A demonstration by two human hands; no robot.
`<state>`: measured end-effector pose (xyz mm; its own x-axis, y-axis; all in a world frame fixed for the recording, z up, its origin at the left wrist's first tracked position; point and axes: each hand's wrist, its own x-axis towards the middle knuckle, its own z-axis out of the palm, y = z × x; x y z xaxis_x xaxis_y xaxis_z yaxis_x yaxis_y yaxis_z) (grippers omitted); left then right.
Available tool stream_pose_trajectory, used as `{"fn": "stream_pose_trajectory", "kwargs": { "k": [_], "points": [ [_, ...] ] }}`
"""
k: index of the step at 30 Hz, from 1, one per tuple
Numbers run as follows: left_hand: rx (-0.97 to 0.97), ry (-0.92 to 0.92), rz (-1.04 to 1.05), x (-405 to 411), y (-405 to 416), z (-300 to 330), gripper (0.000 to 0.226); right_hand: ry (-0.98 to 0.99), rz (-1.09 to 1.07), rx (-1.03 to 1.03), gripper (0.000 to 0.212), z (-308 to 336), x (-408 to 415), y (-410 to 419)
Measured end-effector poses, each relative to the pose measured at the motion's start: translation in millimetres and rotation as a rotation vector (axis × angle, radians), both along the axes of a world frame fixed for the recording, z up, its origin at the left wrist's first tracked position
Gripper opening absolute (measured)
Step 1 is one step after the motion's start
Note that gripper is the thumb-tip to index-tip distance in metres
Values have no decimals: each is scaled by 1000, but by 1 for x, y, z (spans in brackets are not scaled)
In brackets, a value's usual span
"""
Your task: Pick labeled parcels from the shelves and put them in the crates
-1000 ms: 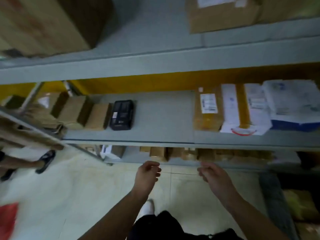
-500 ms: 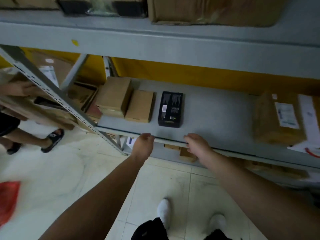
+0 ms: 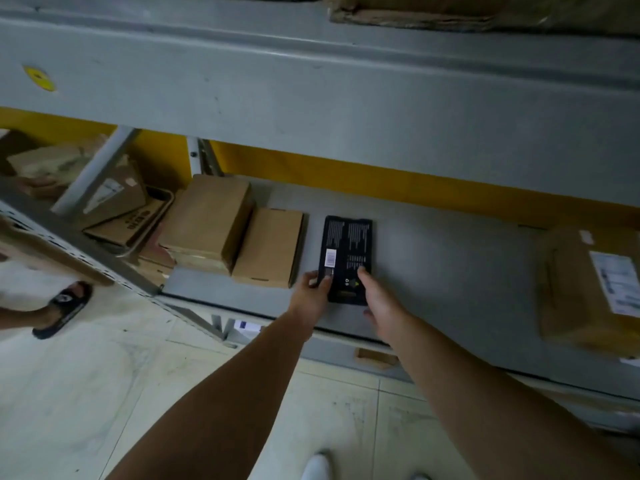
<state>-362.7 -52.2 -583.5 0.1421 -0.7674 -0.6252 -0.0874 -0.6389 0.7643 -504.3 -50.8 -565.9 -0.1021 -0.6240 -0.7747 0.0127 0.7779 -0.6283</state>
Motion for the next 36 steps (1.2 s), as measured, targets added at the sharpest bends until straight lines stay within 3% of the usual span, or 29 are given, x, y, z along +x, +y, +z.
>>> {"fn": "stream_pose_trajectory", "kwargs": {
  "k": [2,5,6,8,11,15,18,21,24,26,28,31,36],
  "points": [
    [45,93,24,2,17,0,31,-11,6,30,58,-5,-5,11],
    [152,214,3,2,54,4,32,-76,-17,24,34,-9,-13,46],
    [159,219,6,3,66,7,32,-65,-16,8,39,-9,-17,59],
    [92,227,12,4,85,22,36,58,29,-123,53,7,-19,84],
    [-89,280,-8,4,102,76,46,350,115,-365,39,61,-11,120],
    [-28,577,30,-1,120,152,47,533,237,-612,60,126,12,161],
    [-68,630,62,5,131,179,47,701,440,-737,68,157,19,187],
    [-102,612,16,18,148,191,47,655,415,-828,57,182,12,204],
    [-121,680,-55,30,166,197,48,603,258,-755,61,191,-7,210],
    [-124,684,-112,34,177,203,53,377,194,-630,67,198,-15,213],
    [-114,651,-150,33,183,207,58,210,167,-551,58,202,-20,219],
    [-96,624,-189,22,189,211,57,161,101,-531,38,202,-31,232],
    [75,606,-298,-33,200,191,49,123,-122,-427,37,188,-73,270]
  ]
}}
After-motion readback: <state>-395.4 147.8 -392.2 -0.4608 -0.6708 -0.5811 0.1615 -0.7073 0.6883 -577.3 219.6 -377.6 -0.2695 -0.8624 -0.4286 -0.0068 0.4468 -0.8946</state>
